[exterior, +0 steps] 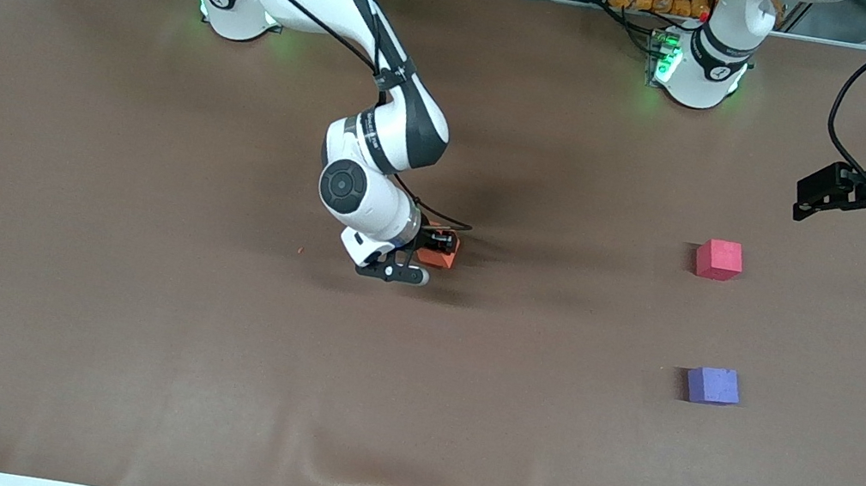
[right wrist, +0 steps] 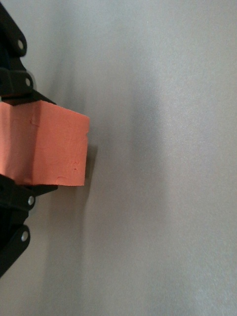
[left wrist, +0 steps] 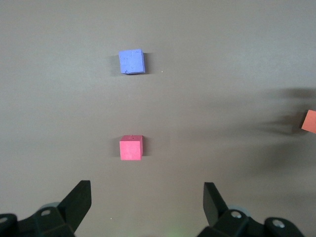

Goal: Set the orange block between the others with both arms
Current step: 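Carry the orange cube with the right gripper toward the table middle, then set the orange cube down while the left gripper reaches toward it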

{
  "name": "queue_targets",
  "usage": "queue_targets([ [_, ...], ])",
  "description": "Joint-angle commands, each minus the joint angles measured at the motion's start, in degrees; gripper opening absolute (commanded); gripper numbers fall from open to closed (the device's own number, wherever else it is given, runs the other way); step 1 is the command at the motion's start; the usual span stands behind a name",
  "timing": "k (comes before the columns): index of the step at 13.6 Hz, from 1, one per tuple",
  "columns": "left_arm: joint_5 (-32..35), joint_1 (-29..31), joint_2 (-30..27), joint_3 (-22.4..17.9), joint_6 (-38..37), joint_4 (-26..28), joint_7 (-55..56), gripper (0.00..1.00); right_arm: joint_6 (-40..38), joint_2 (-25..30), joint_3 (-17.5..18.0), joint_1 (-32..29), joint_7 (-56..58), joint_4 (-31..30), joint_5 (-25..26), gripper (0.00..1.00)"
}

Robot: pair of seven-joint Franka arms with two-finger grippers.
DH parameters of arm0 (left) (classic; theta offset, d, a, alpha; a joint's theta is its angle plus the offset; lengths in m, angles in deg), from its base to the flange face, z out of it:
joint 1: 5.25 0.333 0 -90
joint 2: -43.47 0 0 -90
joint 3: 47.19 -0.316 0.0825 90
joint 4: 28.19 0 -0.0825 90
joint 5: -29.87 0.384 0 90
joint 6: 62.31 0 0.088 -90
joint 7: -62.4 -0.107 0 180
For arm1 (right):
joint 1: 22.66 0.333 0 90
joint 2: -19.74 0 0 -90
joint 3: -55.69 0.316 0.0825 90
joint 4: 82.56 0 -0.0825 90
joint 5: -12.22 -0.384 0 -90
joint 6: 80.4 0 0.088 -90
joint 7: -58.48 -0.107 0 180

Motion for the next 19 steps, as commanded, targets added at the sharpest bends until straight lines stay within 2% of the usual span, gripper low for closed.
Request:
queue_targets([
  [1, 0.26, 0.30, -0.30, 0.20, -0.16, -0.42, -0.64, 1.00, 2.74, -1.52, -0.70, 1.54, -0.56, 1.88, -1.60, 0.98],
  [6, 0.35, 0.48, -0.29, -0.33, -0.16, -0.86, -0.91, 1.00, 1.78, 1.37, -0.79, 0.05, 0.40, 1.80, -0.63, 1.00],
  [8, 0.27, 0.48, -0.12, -0.33, -0.07, -0.77, -0.82, 1.00, -4.69, 5.14, -1.05, -1.97, -0.12, 1.71, -0.19, 1.00],
  [9, 0.27, 0.48, -0.03, -0.33, 0.10, -0.77, -0.73, 1.00, -8.55, 7.77, -1.14, -3.98, -0.04, 1.71, 1.99, 1.00],
  [12, -0.44, -0.83, 1.71, 0.54, 1.68, -0.42, 0.32, 1.00, -22.78, 16.12, -0.61, -9.17, -0.12, 2.32, 17.08, 1.00],
  [13, -0.35, -2.32, 3.47, 1.85, 2.21, -0.68, 0.50, 1.00, -27.44, 18.58, 0.26, -11.36, -0.04, 2.58, 20.26, 1.00],
  [14, -0.35, -3.90, 5.57, 2.91, 4.65, -0.68, 1.37, 1.00, -32.01, 21.13, 2.27, -14.69, -0.03, 3.02, 22.55, 1.00],
  [17, 0.53, -11.18, 13.74, 4.41, 12.47, -0.86, 9.88, 1.00, -44.94, 27.90, 12.19, -29.01, 0.40, 6.18, 31.94, 1.00],
  [19, 0.44, -17.59, 19.80, 4.24, 17.04, -1.99, 12.44, 1.00, -49.62, 31.77, 16.07, -36.05, 0.76, 6.98, 36.97, 1.00],
])
